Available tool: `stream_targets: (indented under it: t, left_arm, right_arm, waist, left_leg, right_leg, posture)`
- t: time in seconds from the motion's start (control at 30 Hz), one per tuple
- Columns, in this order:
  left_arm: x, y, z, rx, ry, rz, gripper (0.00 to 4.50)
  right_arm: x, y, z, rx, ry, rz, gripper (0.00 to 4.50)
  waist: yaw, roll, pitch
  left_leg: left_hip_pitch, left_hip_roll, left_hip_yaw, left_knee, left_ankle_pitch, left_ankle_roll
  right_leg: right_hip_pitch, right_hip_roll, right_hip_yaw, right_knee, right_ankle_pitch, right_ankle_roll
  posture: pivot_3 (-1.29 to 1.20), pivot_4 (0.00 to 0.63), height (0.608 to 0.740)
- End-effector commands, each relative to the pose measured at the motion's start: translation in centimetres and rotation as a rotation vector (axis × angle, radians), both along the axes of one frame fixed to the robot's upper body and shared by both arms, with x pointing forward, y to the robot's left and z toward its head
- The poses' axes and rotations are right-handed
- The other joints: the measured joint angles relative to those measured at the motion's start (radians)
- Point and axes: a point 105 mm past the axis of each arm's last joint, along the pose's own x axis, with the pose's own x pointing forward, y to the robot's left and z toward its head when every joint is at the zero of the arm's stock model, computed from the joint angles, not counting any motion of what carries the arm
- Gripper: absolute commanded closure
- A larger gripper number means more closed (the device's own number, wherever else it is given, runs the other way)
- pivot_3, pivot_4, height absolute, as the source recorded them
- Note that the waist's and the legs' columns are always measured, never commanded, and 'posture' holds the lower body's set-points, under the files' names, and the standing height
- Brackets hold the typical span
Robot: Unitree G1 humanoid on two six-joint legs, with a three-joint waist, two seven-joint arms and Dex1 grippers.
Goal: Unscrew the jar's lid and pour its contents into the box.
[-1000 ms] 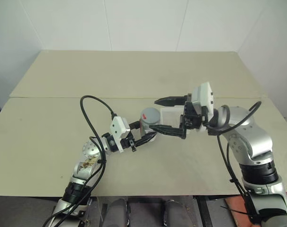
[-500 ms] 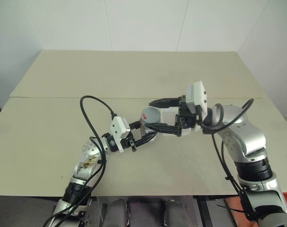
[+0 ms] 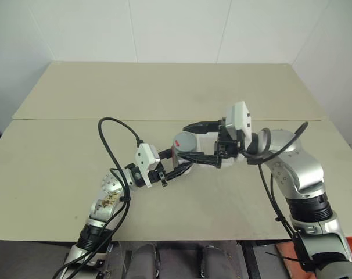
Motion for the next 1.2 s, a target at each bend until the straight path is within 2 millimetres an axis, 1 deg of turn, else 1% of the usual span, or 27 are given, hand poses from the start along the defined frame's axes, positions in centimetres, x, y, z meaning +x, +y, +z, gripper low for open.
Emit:
stream_targets:
  t: [0.03, 0.07, 0.17, 0.2, 0.6, 0.7, 0.8, 1.03, 1.17, 1.2]
  left_arm:
    - [-0.4, -0.3, 1.2, -0.015, -0.066, -0.015, 2.27]
    - [-0.4, -0.3, 1.2, -0.015, -0.065, -0.015, 2.27]
    - [-0.4, -0.3, 1.2, -0.015, -0.065, -0.013, 2.27]
    - [-0.4, -0.3, 1.2, -0.014, -0.064, -0.014, 2.27]
    - [-0.5, -0.2, 0.8, -0.006, -0.057, -0.018, 2.27]
    - [-0.5, -0.2, 0.5, 0.024, -0.069, -0.025, 2.27]
    - [-0.5, -0.2, 0.6, 0.019, -0.068, -0.024, 2.27]
    - [-0.4, -0.2, 0.5, 0.020, -0.069, -0.026, 2.27]
    - [-0.4, -0.3, 0.5, 0.019, -0.069, -0.027, 2.27]
    - [-0.4, -0.2, 0.5, 0.019, -0.070, -0.025, 2.27]
  right_arm:
    - [-0.4, 0.2, 1.0, 0.009, -0.027, 0.027, 0.60]
    - [-0.4, 0.2, 1.0, 0.009, -0.026, 0.028, 0.60]
    - [-0.3, 0.1, 1.0, 0.010, -0.029, 0.030, 1.16]
    - [-0.3, 0.2, 1.0, 0.010, -0.031, 0.026, 1.46]
    - [-0.1, 0.1, 1.4, 0.033, -0.035, 0.010, 1.46]
    - [-0.1, 0.0, 1.9, 0.072, 0.003, 0.018, 1.46]
    - [-0.3, -0.1, 2.2, 0.097, 0.038, 0.030, 1.46]
    - [-0.2, -0.3, 2.6, 0.145, 0.068, 0.029, 1.46]
    - [0.7, -1.5, 3.2, 0.173, 0.032, -0.060, 1.46]
    - [1.2, -2.5, 3.3, 0.176, 0.007, -0.117, 1.46]
  waist:
    - [0.000, 0.000, 0.000]
    - [0.000, 0.000, 0.000]
    - [0.000, 0.000, 0.000]
    - [0.000, 0.000, 0.000]
    - [0.000, 0.000, 0.000]
    - [0.000, 0.000, 0.000]
    - [0.000, 0.000, 0.000]
    - [0.000, 0.000, 0.000]
    - [0.000, 0.000, 0.000]
    - [0.000, 0.000, 0.000]
  left_leg:
    - [0.000, 0.000, 0.000, 0.000, 0.000, 0.000]
    - [0.000, 0.000, 0.000, 0.000, 0.000, 0.000]
    - [0.000, 0.000, 0.000, 0.000, 0.000, 0.000]
    - [0.000, 0.000, 0.000, 0.000, 0.000, 0.000]
    - [0.000, 0.000, 0.000, 0.000, 0.000, 0.000]
    - [0.000, 0.000, 0.000, 0.000, 0.000, 0.000]
    - [0.000, 0.000, 0.000, 0.000, 0.000, 0.000]
    - [0.000, 0.000, 0.000, 0.000, 0.000, 0.000]
    - [0.000, 0.000, 0.000, 0.000, 0.000, 0.000]
    - [0.000, 0.000, 0.000, 0.000, 0.000, 0.000]
  right_leg:
    - [0.000, 0.000, 0.000, 0.000, 0.000, 0.000]
    - [0.000, 0.000, 0.000, 0.000, 0.000, 0.000]
    - [0.000, 0.000, 0.000, 0.000, 0.000, 0.000]
    - [0.000, 0.000, 0.000, 0.000, 0.000, 0.000]
    - [0.000, 0.000, 0.000, 0.000, 0.000, 0.000]
    - [0.000, 0.000, 0.000, 0.000, 0.000, 0.000]
    - [0.000, 0.000, 0.000, 0.000, 0.000, 0.000]
    - [0.000, 0.000, 0.000, 0.000, 0.000, 0.000]
    - [0.000, 0.000, 0.000, 0.000, 0.000, 0.000]
    - [0.000, 0.000, 0.000, 0.000, 0.000, 0.000]
  posture:
    - [0.00, 0.150, 0.740]
    - [0.00, 0.150, 0.740]
    - [0.00, 0.150, 0.740]
    - [0.00, 0.150, 0.740]
    - [0.00, 0.150, 0.740]
    - [0.00, 0.150, 0.740]
    - [0.00, 0.150, 0.740]
    - [0.00, 0.150, 0.740]
    - [0.00, 0.150, 0.740]
    - [0.00, 0.150, 0.740]
